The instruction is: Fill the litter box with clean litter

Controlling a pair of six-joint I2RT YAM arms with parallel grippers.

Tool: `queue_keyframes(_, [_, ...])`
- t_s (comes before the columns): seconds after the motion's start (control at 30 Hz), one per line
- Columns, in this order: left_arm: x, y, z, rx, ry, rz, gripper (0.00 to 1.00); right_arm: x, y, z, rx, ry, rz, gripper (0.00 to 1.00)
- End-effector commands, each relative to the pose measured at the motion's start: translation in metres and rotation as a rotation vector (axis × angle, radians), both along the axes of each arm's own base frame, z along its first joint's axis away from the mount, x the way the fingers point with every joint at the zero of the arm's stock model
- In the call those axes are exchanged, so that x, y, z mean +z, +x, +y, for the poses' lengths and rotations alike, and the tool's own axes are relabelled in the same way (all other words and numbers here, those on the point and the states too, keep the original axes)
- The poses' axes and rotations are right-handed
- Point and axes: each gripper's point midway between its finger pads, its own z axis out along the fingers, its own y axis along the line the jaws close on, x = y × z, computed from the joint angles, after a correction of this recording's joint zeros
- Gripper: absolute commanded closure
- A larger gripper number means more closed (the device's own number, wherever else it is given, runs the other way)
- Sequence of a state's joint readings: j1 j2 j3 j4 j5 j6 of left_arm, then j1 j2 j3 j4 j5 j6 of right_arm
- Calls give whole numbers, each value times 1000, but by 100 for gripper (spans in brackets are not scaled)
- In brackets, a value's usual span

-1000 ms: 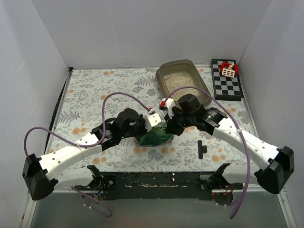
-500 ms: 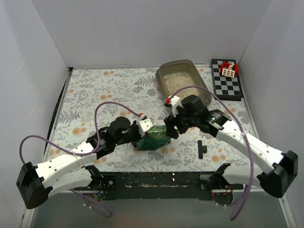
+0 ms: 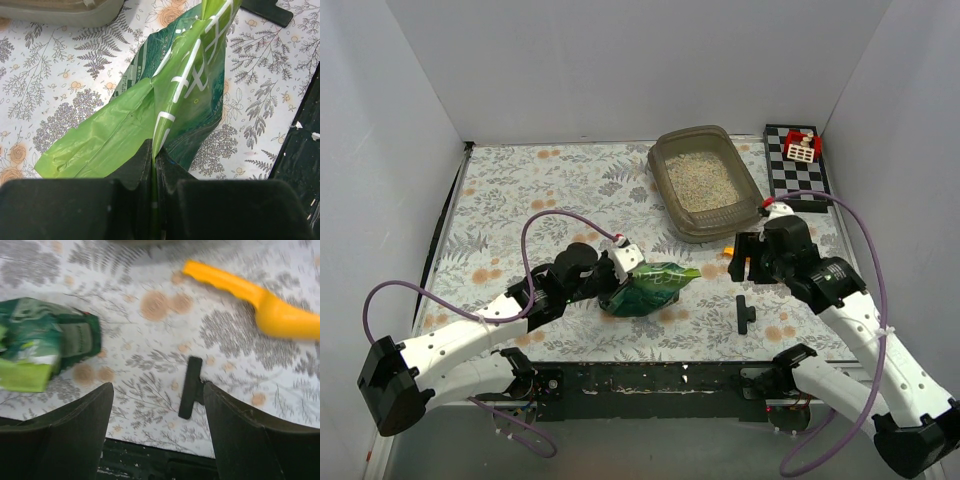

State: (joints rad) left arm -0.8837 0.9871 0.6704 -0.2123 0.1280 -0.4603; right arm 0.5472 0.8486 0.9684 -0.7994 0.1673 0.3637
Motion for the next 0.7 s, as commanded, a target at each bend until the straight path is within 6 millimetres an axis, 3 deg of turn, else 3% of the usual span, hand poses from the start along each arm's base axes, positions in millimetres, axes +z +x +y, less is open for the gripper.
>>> queue_keyframes(0.0, [-7,1,7,41,16,27,100,-47,-20,-35,-252,21,168,23])
queue_keyframes(0.17, [-9,1,5,66,2,67,100,-99,-35,-57,-404,31,298,33])
queue_keyframes(0.27, [-13,2,5,80,5,84,100,-120,-40,-59,-426,66,342,38])
queue_keyframes(0.43, [-6,3,6,98,-43,63,100,-126,-38,-56,-442,86,358,41])
queue_keyframes(0.67, [-5,3,7,119,-64,68,100,-149,-38,-53,-480,111,399,44])
